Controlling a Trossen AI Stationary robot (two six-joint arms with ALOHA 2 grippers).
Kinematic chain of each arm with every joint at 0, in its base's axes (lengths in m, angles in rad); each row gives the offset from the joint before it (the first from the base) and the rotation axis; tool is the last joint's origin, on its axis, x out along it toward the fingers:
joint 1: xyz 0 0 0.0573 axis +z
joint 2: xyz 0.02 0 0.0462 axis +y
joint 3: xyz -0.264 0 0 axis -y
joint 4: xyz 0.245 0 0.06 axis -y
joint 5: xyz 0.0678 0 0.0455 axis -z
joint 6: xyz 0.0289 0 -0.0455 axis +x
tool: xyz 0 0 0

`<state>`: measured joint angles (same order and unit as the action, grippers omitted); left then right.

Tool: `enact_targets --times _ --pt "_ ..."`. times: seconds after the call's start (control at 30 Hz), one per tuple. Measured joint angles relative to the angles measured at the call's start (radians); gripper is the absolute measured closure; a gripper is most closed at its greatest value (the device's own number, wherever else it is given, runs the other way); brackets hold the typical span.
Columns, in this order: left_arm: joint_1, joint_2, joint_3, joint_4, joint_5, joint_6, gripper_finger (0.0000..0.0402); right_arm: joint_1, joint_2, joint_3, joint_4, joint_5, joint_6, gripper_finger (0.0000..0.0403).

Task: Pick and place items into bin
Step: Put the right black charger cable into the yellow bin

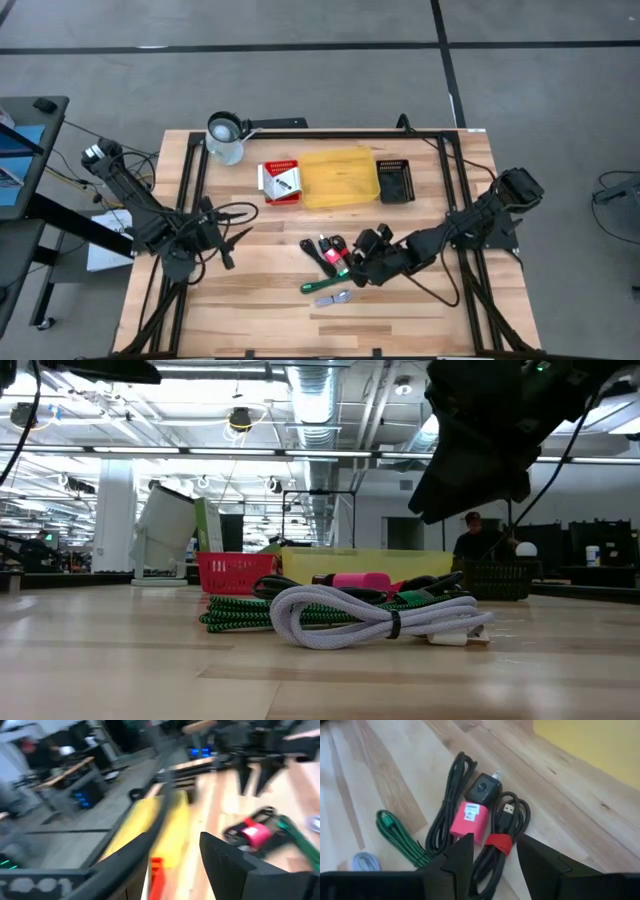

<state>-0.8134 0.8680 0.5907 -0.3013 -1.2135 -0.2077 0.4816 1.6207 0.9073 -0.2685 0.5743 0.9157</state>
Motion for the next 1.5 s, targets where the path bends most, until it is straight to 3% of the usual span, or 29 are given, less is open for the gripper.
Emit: enact_targets --times 0.1,0.2,0.27,0.43,0.6,0.83,1.23,1.5 --pt "0.053 -0.053 -0.070 0.237 0.201 0.185 0.0232 0.002 0.000 0.000 -0.007 -0.001 0.000 0.0261" --pt "0.139 -0.121 -0.158 0.548 0.545 0.413 0.0232 0.003 0.000 0.000 -0.004 -0.001 0.010 0.0259" --pt "0.202 -0.172 -0.197 0.617 0.714 0.467 0.0232 0.004 0.000 0.000 -0.005 0.000 0.029 0.0256" --pt "0.347 -0.292 -0.243 0.546 0.794 0.403 0.0232 0.006 0.000 0.000 -0.010 -0.017 0.053 0.0238" --pt "0.432 -0.347 -0.300 0.555 1.017 0.352 0.0232 0.007 0.000 0.000 -0.018 -0.102 0.062 0.0205" --pt "0.463 -0.351 -0.343 0.572 1.018 0.344 0.0232 -0.014 0.004 0.000 -0.032 -0.128 0.083 0.0163" --pt "0.463 -0.352 -0.380 0.642 1.017 0.344 0.0232 -0.027 0.009 0.000 -0.089 -0.135 0.106 0.0163" --pt "0.463 -0.351 -0.380 0.651 0.903 0.315 0.0232 -0.032 0.129 -0.002 0.013 -0.183 0.100 0.0163"
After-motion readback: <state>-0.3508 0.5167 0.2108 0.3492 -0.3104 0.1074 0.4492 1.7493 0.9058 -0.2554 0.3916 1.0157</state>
